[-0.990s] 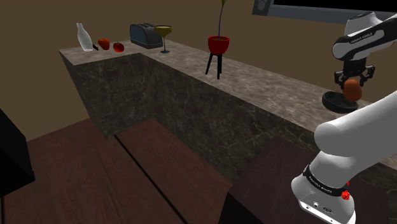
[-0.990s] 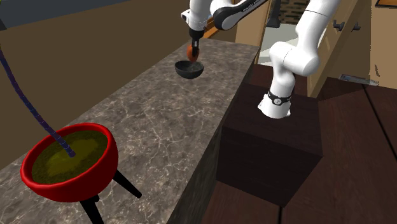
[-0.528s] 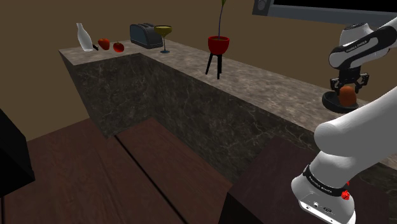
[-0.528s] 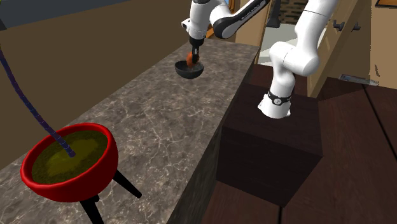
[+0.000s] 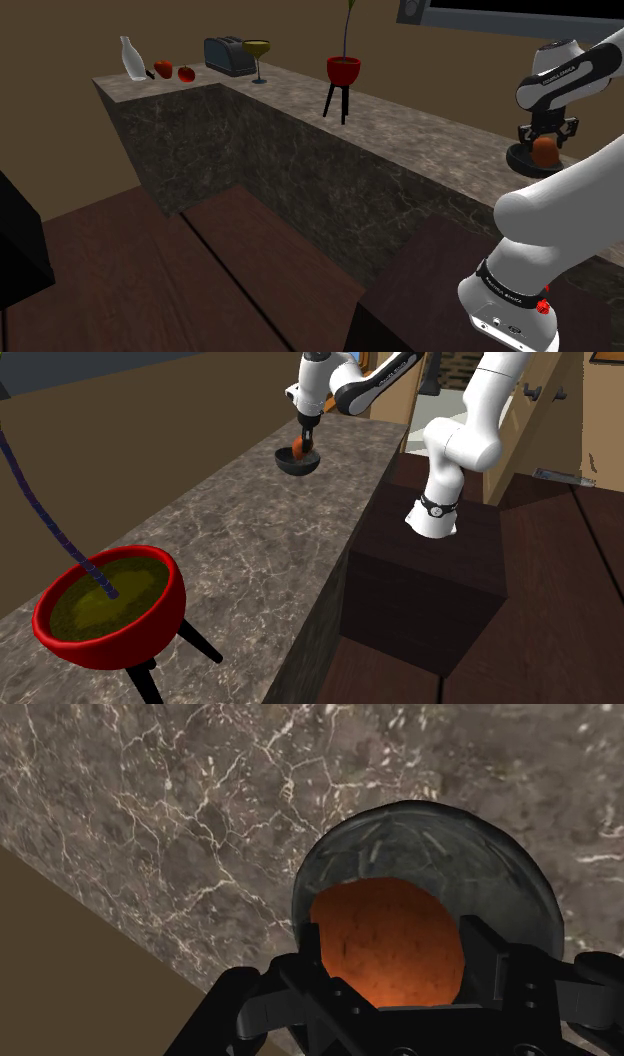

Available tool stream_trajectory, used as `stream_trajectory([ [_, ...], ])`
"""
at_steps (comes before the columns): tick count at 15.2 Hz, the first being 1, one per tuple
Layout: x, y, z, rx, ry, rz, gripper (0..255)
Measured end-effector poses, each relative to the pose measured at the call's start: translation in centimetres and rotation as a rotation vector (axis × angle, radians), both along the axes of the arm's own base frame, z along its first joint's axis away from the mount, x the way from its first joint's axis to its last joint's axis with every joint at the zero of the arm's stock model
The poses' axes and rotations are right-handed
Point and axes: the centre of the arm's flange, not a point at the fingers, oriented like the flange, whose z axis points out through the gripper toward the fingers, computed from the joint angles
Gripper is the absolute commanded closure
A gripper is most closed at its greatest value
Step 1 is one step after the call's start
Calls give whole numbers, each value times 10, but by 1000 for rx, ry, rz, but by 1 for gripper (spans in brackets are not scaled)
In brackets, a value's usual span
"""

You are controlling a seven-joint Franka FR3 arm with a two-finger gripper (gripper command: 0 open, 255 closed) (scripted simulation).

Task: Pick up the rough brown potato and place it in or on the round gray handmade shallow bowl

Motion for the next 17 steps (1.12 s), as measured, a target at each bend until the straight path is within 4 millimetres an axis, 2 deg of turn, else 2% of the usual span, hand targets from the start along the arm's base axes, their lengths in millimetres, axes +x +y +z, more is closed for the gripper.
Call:
stream_trajectory([
  [6,0,0,0,0,0,0,0],
  [11,14,12,39,-1,-1,1,0],
  [17,17,14,45,0,0,0,0],
])
